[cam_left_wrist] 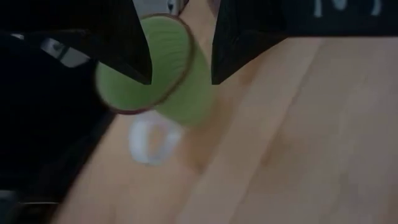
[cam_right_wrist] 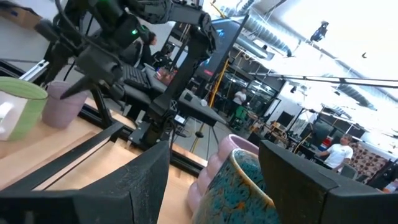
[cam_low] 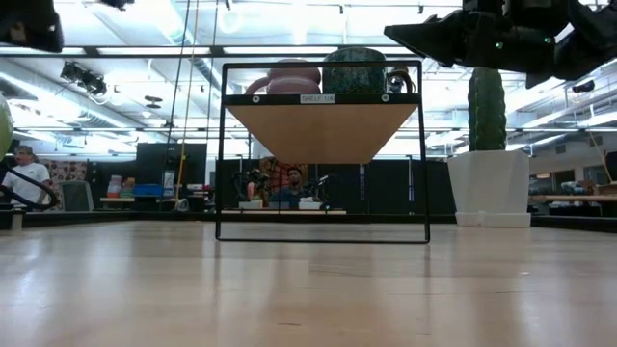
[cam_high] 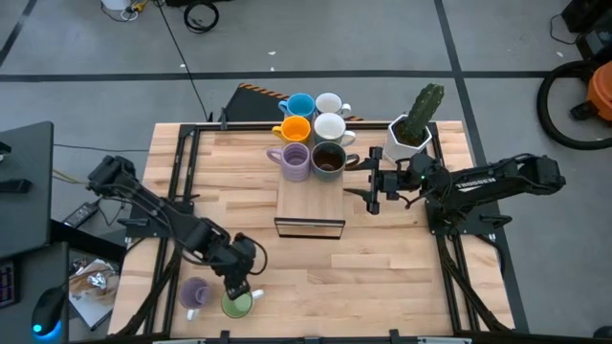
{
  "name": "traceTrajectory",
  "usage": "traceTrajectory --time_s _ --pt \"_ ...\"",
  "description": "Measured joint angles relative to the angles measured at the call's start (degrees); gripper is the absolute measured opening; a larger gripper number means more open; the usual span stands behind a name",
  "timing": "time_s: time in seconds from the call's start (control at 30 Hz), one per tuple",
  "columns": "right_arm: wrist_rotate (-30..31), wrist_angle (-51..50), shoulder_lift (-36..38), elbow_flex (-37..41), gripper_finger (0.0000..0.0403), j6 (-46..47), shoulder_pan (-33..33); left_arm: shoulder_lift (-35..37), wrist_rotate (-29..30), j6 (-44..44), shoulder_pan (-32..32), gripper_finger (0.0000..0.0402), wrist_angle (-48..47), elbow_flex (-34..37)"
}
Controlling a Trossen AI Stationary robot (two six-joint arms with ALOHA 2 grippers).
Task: Place coffee mugs
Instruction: Put the green mug on the shelf
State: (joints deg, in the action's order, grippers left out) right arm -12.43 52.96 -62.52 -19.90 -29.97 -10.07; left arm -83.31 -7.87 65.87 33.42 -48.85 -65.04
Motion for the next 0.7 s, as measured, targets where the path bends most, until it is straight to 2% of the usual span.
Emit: traceTrajectory --time_s 0.37,0.57,0.7 --pt "0.33 -0.28 0.0 0.0 0.0254 0.38 -0.02 -0.78 -1.48 5.68 3.47 0.0223 -0.97 0.02" --pt "0.33 -0.28 0.0 0.0 0.0254 0.81 -0.02 -2.0 3.2 5.62 4.68 0.0227 -0.71 0.04" --pt "0.33 -0.28 0.0 0.0 0.0254 1.28 -0.02 -4.98 3.33 5.04 5.39 0.0227 -0.49 0.05"
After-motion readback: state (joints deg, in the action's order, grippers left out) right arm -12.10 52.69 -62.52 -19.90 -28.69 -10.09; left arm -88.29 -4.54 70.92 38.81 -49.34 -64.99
